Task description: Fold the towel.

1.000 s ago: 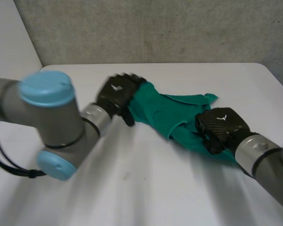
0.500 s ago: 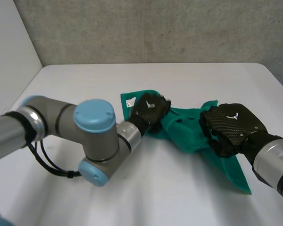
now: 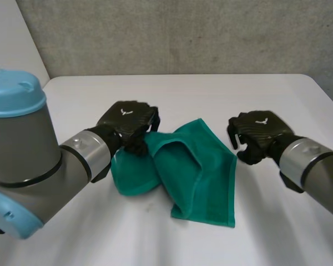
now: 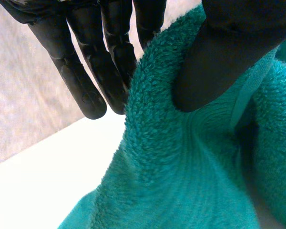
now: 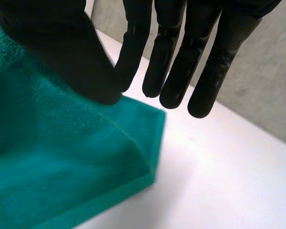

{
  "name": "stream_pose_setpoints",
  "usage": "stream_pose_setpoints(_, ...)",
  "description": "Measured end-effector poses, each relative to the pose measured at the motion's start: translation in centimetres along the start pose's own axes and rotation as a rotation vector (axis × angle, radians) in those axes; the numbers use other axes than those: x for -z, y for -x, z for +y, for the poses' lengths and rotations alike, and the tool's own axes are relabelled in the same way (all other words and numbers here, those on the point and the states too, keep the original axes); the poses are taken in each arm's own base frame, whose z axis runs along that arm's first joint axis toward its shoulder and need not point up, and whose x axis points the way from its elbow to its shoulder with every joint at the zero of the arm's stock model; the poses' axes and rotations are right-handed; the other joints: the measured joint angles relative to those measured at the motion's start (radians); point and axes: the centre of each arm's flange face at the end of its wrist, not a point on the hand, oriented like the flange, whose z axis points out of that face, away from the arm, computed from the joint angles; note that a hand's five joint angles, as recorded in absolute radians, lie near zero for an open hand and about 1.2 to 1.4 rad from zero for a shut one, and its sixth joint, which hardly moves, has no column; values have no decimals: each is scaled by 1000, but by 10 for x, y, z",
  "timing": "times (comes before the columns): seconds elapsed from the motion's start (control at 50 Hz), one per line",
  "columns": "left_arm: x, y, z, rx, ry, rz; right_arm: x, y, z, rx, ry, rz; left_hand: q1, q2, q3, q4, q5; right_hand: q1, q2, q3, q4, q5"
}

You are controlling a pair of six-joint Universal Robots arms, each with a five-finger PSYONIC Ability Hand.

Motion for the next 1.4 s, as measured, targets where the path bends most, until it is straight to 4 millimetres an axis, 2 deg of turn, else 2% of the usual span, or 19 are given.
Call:
stream_pose_setpoints(0.06,-11,9,12,11,37,-26,-8,5,8,-40,31,-20,0,0,0,1,0,-157,-158,-160,-168,-164)
stream_pose_setpoints(0.08,-20,16,20,16,54,-46,-12,8,13,-68,54,-30,0,0,0,3,0,-352,-392,-373,-381,-372)
stream_pose_setpoints(0.14,-39,34,36,23,84,-111,-18,13,26,-133,106,-44,0,0,0,4,0,-585,-687,-687,-694,-696)
stream_pose_setpoints(0.16,-39,34,36,23,84,-111,-18,13,26,-133,106,-44,0,0,0,4,0,-585,-687,-687,-694,-696)
stream_pose_setpoints(0.18,-53,51,49,24,102,-172,-21,16,38,-193,156,-51,0,0,0,4,0,-618,-730,-742,-737,-741)
stream_pose_setpoints(0.3,-67,74,65,14,124,-250,-20,21,54,-249,224,-63,-2,-10,-9,-2,-2,-621,-735,-748,-741,-748)
stream_pose_setpoints(0.32,-67,74,65,14,124,-250,-20,21,54,-249,224,-63,-2,-10,-9,-2,-2,-621,-735,-748,-741,-748)
stream_pose_setpoints(0.34,-67,80,69,5,135,-270,-16,25,59,-243,241,-75,-203,-249,-223,-224,-180,-621,-735,-748,-741,-748)
stream_pose_setpoints(0.36,-66,82,69,2,138,-275,-13,27,61,-232,246,-83,-203,-249,-223,-224,-180,-621,-735,-748,-741,-748)
stream_pose_setpoints(0.38,-65,82,70,1,141,-277,-12,29,61,-221,245,-89,-527,-563,-551,-558,-492,-620,-734,-746,-740,-748)
stream_pose_setpoints(0.44,-61,84,68,-2,145,-282,-5,36,63,-170,240,-110,-606,-651,-640,-648,-580,-617,-726,-728,-736,-742)
stream_pose_setpoints(0.46,-57,84,67,-2,146,-284,1,43,65,-117,230,-130,-752,-816,-803,-816,-745,-605,-700,-699,-716,-721)
stream_pose_setpoints(0.6,-39,82,54,3,129,-291,10,63,83,66,202,-167,-756,-856,-843,-853,-792,-534,-630,-622,-632,-656)
stream_pose_setpoints(0.82,-19,75,36,12,84,-299,-8,59,106,142,187,-92,-788,-883,-870,-877,-821,-394,-459,-463,-474,-510)
stream_pose_setpoints(0.96,-13,71,33,18,76,-295,-14,57,106,142,160,-74,-804,-897,-885,-891,-833,-291,-318,-325,-338,-391)
stream_pose_setpoints(1.26,-11,69,35,20,86,-291,-23,53,97,144,118,-59,-804,-897,-885,-891,-833,-227,-261,-266,-280,-325)
stream_pose_setpoints(1.32,-8,68,34,25,85,-292,-29,51,95,144,108,-56,-804,-897,-885,-891,-833,-116,-127,-138,-149,-194)
stream_pose_setpoints(1.34,-6,67,33,29,84,-292,-31,51,94,144,105,-54,-804,-897,-885,-891,-833,2,-3,-7,-15,-61)
stream_pose_setpoints(1.4,-4,66,32,36,81,-293,-32,51,93,144,101,-53,-804,-897,-885,-891,-833,2,-3,-7,-15,-61)
